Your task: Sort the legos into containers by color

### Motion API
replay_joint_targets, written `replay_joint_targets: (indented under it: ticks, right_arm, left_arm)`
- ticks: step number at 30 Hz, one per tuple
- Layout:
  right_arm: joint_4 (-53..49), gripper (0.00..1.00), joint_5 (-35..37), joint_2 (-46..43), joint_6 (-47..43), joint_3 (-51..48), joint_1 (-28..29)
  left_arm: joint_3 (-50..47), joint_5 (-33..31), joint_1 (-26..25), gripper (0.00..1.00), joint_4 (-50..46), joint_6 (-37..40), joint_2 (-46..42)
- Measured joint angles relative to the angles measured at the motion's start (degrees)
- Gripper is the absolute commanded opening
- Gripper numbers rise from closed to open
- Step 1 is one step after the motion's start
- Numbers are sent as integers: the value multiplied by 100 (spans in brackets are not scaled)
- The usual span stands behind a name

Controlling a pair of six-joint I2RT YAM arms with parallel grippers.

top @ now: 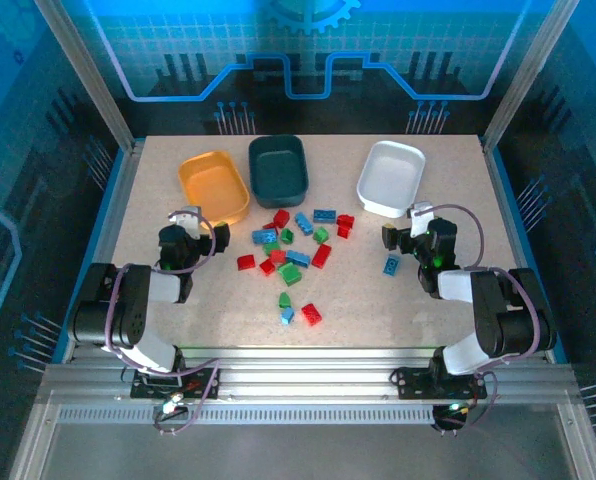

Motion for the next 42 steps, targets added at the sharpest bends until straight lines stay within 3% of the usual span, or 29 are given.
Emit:
replay_joint_targets:
  ticks: [5, 7, 10, 14, 15, 18, 21, 23, 26, 29, 34, 38, 42]
  right_arm:
    - [-444, 100, 297, -83, -17, 162, 125]
    - [-1255, 100, 612, -278, -74, 555, 354]
    - [-2450, 100, 1029, -645, 109, 1578, 656]
    - [-4033, 100, 1198, -791, 1126, 3499, 525]
    - [-4415, 97, 1156, -713, 1447, 4019, 417]
    - [-5425, 79, 772, -98, 2048, 5340, 13]
    - [-6192, 77, 450, 743, 2354, 6054, -240]
    - [-6723, 78, 236, 1353, 2490, 6323, -321]
    - [-7451, 78, -83, 2302, 2573, 6769, -452]
    - [-7910, 77, -219, 2949, 2594, 7141, -527]
    - [-8271, 77, -197, 3248, 2592, 7307, -531]
    - [-8341, 66, -179, 3331, 2605, 7392, -542]
    - [-8321, 44, -186, 3652, 2573, 7560, -549]
  left_arm:
    - [118, -151, 0, 99, -533, -2, -247]
    - [431, -304, -4, 99, -1451, -52, -809]
    - [1272, -704, -24, 99, -2592, -413, -1504]
    - [2922, -1464, -20, 99, -4205, -1738, -1954]
    - [3250, -1613, -4, 98, -4553, -2044, -1996]
    - [3779, -1543, 243, 79, -5206, -2811, -1965]
    - [4594, -1213, 575, 71, -6395, -3161, -1172]
    - [5676, -992, 667, 63, -7248, -3224, -87]
    - [6780, -693, 678, 63, -8168, -3189, 1239]
    - [6992, -608, 678, 64, -8887, -3167, 1845]
    - [6992, -511, 678, 64, -9591, -3086, 2151]
    - [6996, -389, 678, 58, -9615, -2997, 2245]
    - [7093, -293, 678, 46, -9560, -2874, 2658]
